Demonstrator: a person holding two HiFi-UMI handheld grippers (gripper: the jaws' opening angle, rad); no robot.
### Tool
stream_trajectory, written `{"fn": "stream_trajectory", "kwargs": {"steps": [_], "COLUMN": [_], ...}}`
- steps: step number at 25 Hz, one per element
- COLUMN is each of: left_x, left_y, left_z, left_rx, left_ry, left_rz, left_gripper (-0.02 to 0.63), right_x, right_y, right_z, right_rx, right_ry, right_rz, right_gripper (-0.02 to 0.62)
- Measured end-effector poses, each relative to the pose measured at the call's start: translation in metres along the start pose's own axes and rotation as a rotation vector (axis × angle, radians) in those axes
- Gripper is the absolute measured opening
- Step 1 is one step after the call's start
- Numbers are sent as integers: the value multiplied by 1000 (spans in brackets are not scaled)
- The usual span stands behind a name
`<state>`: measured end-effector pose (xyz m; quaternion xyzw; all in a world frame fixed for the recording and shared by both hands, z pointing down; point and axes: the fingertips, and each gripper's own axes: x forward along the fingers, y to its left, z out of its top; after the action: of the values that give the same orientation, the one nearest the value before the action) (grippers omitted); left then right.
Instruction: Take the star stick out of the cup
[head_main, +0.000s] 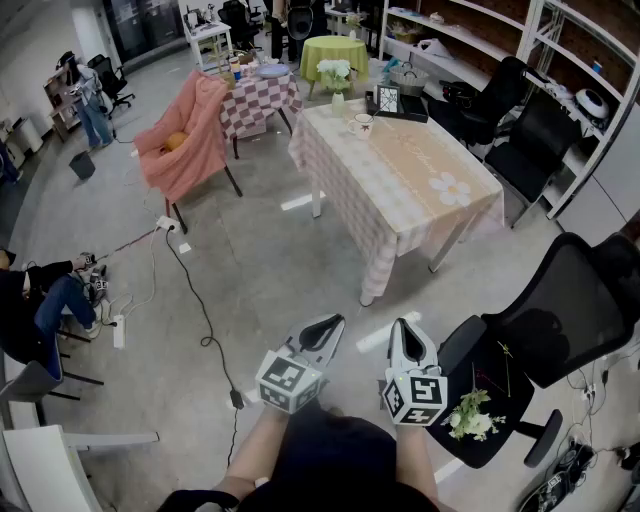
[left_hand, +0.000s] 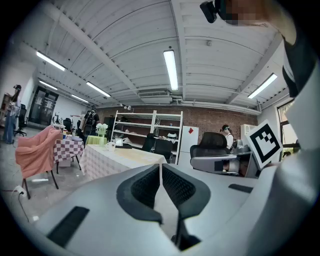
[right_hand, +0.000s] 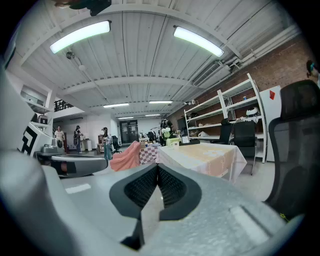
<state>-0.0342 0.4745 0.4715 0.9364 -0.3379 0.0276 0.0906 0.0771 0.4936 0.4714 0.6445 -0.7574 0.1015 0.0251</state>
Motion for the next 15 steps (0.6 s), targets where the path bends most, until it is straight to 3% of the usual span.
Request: {"fn": "stream_trajectory", "kwargs": {"steps": [15], "left_x": [-11], "left_y": [-3], "left_z": [-10], "left_rx": [-53], "left_ry": [4], "left_rz": [43], "left_gripper": [25], "right_x": [-10], "right_y": [-5], "right_z": [-16], "right_rx": [55], "right_ry": [21], "right_rz": [-20], "right_gripper": [4]}}
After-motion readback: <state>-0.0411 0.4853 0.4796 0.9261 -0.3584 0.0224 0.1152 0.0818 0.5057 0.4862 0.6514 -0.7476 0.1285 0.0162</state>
